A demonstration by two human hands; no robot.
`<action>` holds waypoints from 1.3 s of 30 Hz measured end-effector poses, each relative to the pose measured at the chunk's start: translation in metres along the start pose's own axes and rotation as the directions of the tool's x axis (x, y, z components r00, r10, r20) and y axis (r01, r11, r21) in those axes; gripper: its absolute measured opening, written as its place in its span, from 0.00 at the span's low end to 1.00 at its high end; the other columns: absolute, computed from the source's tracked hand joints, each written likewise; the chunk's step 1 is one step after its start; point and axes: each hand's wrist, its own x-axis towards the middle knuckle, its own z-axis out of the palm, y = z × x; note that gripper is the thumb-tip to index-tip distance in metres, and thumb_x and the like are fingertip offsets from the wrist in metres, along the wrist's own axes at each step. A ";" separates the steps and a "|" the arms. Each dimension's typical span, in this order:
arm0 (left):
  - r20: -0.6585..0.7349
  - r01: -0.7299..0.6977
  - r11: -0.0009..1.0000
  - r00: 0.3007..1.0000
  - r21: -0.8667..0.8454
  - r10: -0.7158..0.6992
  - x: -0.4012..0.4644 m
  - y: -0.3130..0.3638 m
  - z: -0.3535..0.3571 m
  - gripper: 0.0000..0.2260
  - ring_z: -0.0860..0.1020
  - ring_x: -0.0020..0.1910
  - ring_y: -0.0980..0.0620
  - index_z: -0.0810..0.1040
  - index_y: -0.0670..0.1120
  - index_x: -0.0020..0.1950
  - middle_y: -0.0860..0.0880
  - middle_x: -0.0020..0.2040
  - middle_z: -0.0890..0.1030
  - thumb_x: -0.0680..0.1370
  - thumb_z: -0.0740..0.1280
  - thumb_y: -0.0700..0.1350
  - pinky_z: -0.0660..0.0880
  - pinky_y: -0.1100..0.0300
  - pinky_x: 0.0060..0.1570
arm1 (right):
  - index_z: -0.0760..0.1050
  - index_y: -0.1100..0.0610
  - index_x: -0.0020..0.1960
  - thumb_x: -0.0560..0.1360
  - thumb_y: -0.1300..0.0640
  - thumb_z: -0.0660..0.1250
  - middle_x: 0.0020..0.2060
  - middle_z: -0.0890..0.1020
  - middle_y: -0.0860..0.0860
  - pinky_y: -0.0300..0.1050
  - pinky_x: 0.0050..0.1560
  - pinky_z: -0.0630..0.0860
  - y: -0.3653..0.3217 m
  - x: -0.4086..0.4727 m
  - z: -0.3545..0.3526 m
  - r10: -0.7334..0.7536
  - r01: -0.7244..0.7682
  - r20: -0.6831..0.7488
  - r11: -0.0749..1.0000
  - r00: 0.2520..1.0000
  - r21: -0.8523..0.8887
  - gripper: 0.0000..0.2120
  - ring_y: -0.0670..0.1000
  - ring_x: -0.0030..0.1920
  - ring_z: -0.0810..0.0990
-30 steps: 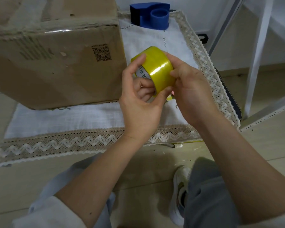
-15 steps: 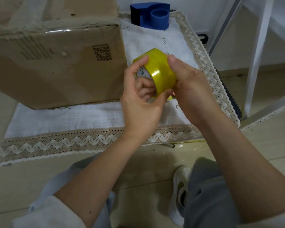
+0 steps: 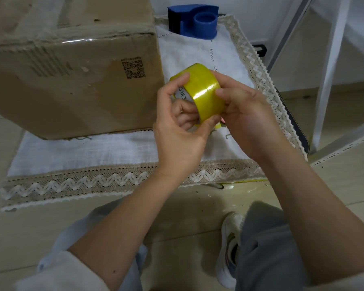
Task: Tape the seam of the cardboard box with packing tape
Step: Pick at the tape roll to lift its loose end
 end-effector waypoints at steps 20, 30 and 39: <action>-0.060 -0.005 0.999 0.998 0.043 0.007 -0.003 -0.007 0.006 0.34 0.84 0.40 0.41 0.68 0.55 0.62 0.39 0.39 0.80 0.66 0.77 0.29 0.81 0.38 0.44 | 0.83 0.54 0.55 0.65 0.63 0.55 0.48 0.84 0.53 0.45 0.52 0.72 0.014 0.004 0.006 -0.009 0.009 -0.181 1.000 0.983 -0.004 0.25 0.50 0.52 0.78; -0.071 0.022 1.000 0.997 0.011 -0.021 -0.004 -0.005 0.010 0.35 0.84 0.39 0.41 0.68 0.57 0.62 0.39 0.38 0.79 0.66 0.77 0.28 0.81 0.38 0.43 | 0.83 0.54 0.55 0.68 0.58 0.58 0.58 0.81 0.64 0.61 0.67 0.69 0.012 0.004 0.007 0.043 -0.035 -0.189 0.998 0.981 0.047 0.22 0.58 0.56 0.77; -0.058 0.015 1.000 0.998 -0.004 -0.016 -0.004 -0.004 0.008 0.35 0.84 0.41 0.41 0.69 0.56 0.62 0.39 0.39 0.79 0.66 0.77 0.28 0.81 0.37 0.44 | 0.82 0.55 0.57 0.65 0.66 0.54 0.52 0.84 0.57 0.49 0.54 0.74 0.014 0.001 0.008 -0.019 0.029 -0.167 0.998 0.986 0.059 0.27 0.53 0.53 0.79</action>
